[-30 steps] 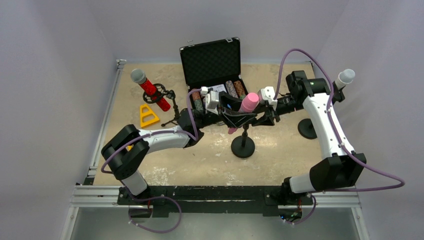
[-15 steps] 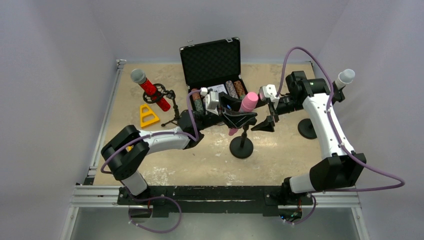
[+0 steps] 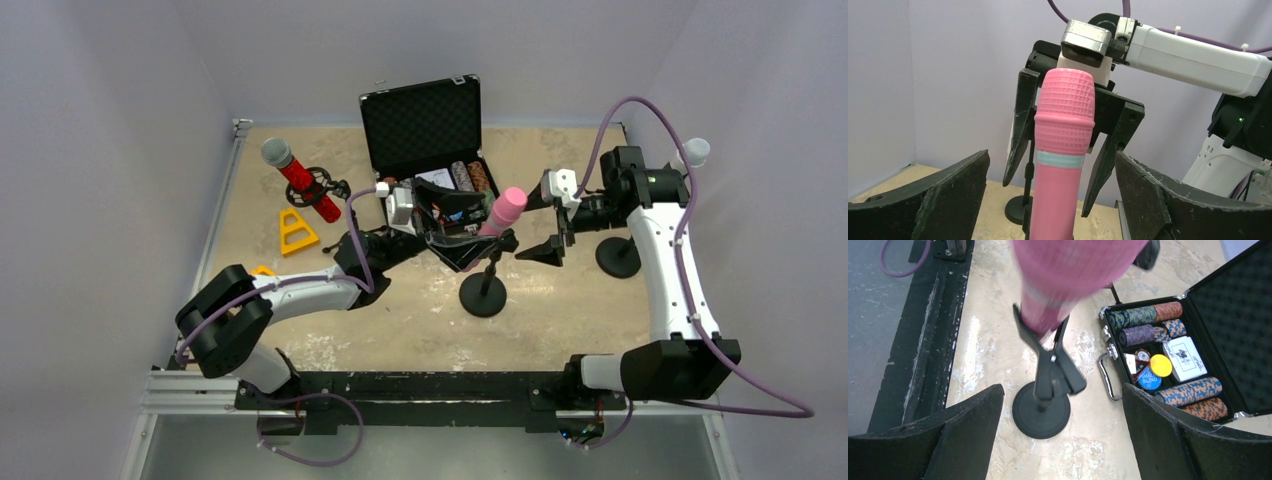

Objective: Attach the microphones to the stand

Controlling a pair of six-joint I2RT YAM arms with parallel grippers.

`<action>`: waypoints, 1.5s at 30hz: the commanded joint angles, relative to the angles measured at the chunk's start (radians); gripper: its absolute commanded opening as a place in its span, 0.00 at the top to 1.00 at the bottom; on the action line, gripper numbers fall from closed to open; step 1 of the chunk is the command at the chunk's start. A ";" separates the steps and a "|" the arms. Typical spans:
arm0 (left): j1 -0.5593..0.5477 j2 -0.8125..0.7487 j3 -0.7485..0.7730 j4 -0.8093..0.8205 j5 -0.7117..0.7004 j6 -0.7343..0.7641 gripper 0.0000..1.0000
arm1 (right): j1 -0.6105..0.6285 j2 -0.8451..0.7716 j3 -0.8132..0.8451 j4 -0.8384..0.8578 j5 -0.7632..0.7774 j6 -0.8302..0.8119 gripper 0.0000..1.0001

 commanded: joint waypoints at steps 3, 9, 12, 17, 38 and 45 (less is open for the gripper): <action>0.033 -0.156 -0.105 0.028 0.001 0.002 0.01 | -0.075 -0.067 -0.060 0.003 -0.075 0.014 0.08; 0.107 -0.491 -0.265 -0.434 0.004 0.029 0.01 | -0.095 -0.195 -0.340 0.307 -0.077 0.236 0.08; 0.112 -0.683 -0.227 -0.873 -0.019 0.134 0.01 | -0.095 -0.279 -0.501 0.571 -0.099 0.377 0.08; 0.109 -0.904 -0.169 -1.301 -0.083 0.199 0.01 | -0.086 -0.365 -0.709 1.044 -0.163 0.665 0.07; 0.108 -1.207 0.004 -1.994 -0.287 0.398 0.01 | 0.072 -0.264 -0.789 1.436 -0.169 0.893 1.00; 0.108 -1.254 -0.055 -1.997 -0.315 0.390 0.01 | -0.088 -0.272 -0.766 1.693 0.110 1.039 1.00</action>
